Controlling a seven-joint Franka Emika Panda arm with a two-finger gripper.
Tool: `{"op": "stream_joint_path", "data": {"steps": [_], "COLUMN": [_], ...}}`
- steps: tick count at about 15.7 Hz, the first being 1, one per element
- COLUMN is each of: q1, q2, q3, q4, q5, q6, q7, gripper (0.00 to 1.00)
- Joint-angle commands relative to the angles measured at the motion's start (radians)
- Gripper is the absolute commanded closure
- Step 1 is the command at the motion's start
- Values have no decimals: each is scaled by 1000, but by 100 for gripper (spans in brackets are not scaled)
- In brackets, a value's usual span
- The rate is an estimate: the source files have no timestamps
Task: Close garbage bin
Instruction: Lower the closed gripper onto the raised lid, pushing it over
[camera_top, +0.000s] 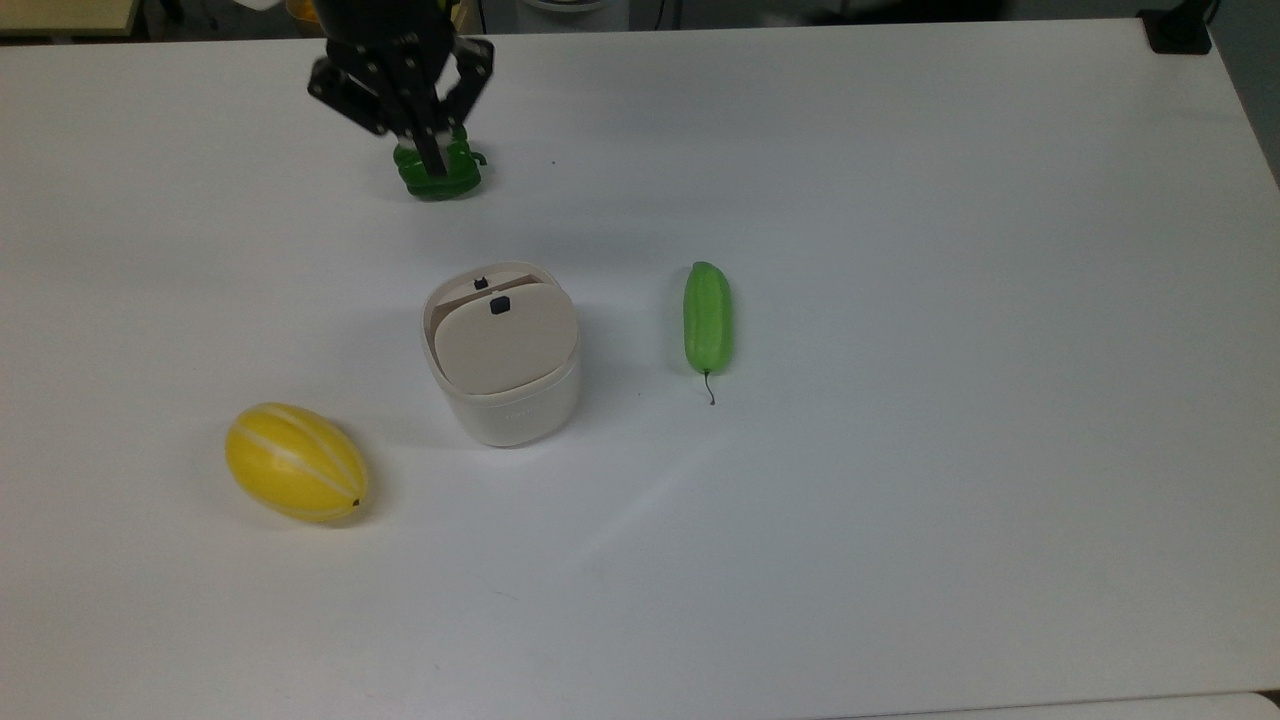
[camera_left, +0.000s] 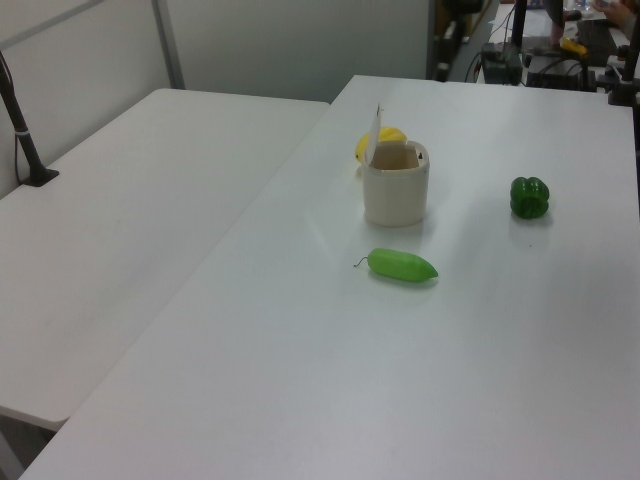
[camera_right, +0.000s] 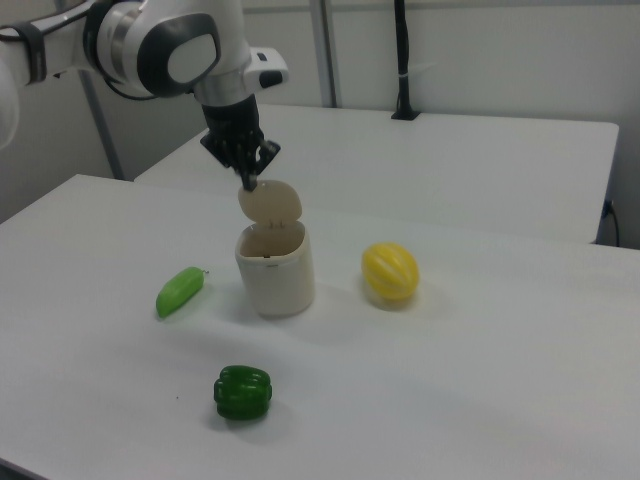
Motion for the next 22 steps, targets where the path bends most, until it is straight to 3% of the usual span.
{"op": "stream_joint_path", "data": {"steps": [1, 4, 8, 10, 15, 19, 22], "q1": [55, 80, 105, 103, 98, 98, 98], "q2": [54, 117, 190, 189, 164, 163, 172], "q3": [-7, -7, -8, -8, -25, -59, -65], "q4": [9, 37, 75, 69, 67, 54, -8], "q5": [19, 71, 64, 67, 64, 64, 46], "q6": [230, 408, 447, 419, 169, 99, 100], "q7": [-29, -34, -44, -76, -132, -118, -124], "gripper": [100, 100, 100, 100, 100, 100, 100]}}
